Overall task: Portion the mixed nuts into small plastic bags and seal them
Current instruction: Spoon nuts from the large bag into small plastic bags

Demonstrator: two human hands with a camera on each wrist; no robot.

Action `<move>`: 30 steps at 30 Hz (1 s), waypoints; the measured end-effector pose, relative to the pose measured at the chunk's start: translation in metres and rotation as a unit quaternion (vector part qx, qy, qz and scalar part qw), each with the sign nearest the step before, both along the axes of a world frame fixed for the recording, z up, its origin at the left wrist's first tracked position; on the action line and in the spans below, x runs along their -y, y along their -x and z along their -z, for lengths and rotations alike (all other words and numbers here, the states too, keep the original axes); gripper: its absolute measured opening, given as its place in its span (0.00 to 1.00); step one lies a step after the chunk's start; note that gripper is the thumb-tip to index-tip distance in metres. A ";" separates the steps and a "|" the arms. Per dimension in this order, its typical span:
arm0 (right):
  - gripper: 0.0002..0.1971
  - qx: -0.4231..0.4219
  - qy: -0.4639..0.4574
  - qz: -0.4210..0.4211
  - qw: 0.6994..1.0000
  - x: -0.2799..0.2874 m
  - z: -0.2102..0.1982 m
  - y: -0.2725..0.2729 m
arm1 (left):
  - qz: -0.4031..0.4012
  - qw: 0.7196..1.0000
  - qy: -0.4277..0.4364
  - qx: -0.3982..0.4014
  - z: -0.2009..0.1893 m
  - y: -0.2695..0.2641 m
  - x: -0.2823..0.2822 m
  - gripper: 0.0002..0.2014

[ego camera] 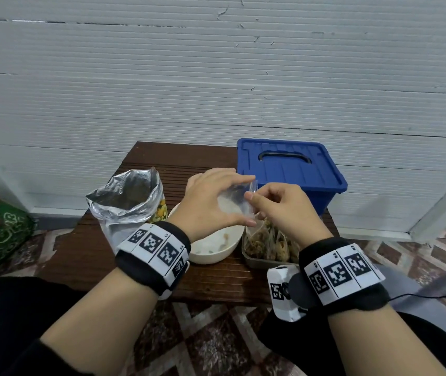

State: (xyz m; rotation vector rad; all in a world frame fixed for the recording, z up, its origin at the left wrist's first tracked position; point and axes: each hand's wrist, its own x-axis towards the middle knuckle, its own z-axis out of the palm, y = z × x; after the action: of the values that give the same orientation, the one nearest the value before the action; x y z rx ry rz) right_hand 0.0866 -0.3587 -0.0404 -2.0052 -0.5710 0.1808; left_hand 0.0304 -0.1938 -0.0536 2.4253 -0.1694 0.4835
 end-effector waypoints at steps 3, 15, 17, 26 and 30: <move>0.18 -0.028 -0.028 0.013 0.999 0.000 -0.002 0.000 | -0.010 0.998 0.055 0.006 0.002 0.000 0.000 0.36; 0.08 0.001 -0.023 0.048 0.999 0.001 -0.002 -0.002 | -0.047 0.987 0.150 0.011 -0.007 0.006 0.003 0.22; 0.09 0.004 -0.030 0.051 0.998 0.000 -0.003 -0.001 | -0.052 0.986 0.156 0.010 -0.006 0.007 0.002 0.22; 0.11 0.037 -0.021 0.044 0.998 -0.009 -0.003 0.000 | -0.063 0.985 0.164 -0.005 -0.010 0.012 -0.005 0.21; 0.12 0.026 -0.050 0.042 0.998 -0.018 -0.007 0.002 | -0.070 0.985 0.159 0.007 -0.023 0.020 -0.022 0.23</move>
State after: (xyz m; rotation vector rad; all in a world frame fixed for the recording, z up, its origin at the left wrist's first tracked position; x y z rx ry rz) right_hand 0.0844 -0.3406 -0.0336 -1.9372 -0.5177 0.0487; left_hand 0.0103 -0.1715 -0.0305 2.1282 0.0703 0.5462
